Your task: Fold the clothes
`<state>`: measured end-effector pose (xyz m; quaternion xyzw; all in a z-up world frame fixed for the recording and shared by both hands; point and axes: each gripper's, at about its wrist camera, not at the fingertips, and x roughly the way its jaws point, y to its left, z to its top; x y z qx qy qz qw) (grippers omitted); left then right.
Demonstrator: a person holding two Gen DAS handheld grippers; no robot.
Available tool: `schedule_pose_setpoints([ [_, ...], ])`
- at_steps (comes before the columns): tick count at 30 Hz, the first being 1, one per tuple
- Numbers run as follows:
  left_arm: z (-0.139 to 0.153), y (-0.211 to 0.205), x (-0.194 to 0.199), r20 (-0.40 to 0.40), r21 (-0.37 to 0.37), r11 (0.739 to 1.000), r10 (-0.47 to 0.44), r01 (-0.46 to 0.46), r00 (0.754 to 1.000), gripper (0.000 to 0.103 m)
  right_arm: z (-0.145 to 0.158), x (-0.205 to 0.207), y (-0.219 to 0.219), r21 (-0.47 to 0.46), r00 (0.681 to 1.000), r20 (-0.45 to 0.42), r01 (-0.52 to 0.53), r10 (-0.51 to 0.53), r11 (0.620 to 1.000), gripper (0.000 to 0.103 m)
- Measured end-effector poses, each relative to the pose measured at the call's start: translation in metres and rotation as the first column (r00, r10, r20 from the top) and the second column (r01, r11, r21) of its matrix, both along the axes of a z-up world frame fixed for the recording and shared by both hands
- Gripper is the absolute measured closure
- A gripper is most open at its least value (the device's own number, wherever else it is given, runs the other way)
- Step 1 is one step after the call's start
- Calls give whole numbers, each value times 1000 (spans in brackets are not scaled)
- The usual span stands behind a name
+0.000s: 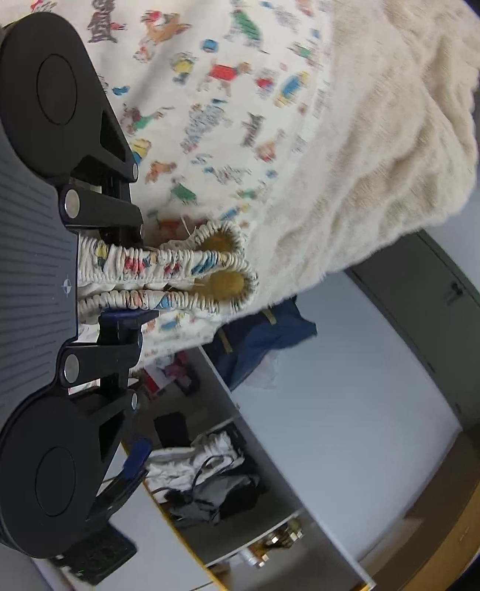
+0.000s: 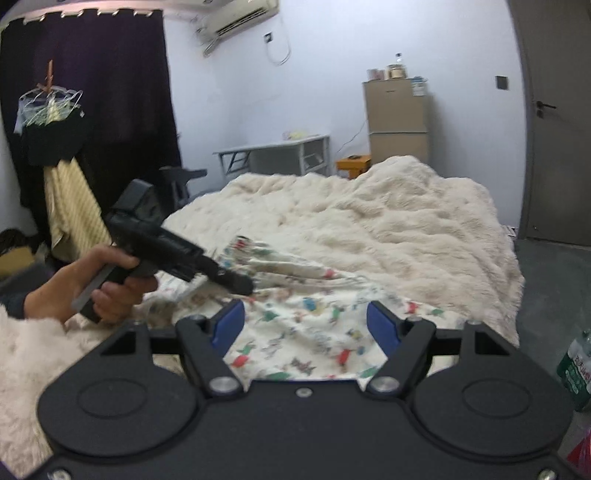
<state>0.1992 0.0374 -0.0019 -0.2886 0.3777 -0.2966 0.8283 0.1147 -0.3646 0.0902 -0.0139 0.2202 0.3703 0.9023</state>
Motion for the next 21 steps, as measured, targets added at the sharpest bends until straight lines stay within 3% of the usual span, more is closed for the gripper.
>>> schedule_pose_setpoints([
  [5, 38, 24, 2, 50, -33, 999, -7, 9, 999, 88, 0, -1, -1, 0, 1000, 8, 16, -16, 1000, 32],
  [11, 84, 98, 2, 72, -96, 995, 38, -31, 997, 88, -7, 0, 11, -47, 1000, 9, 12, -12, 999, 32],
  [17, 78, 171, -16, 39, -105, 991, 86, -82, 996, 88, -15, 3, 29, -94, 1000, 1, -3, 3, 996, 32],
  [21, 45, 217, -21, -35, -115, 983, 140, -143, 990, 88, -19, 6, 37, -106, 1000, -11, -8, 6, 994, 32],
])
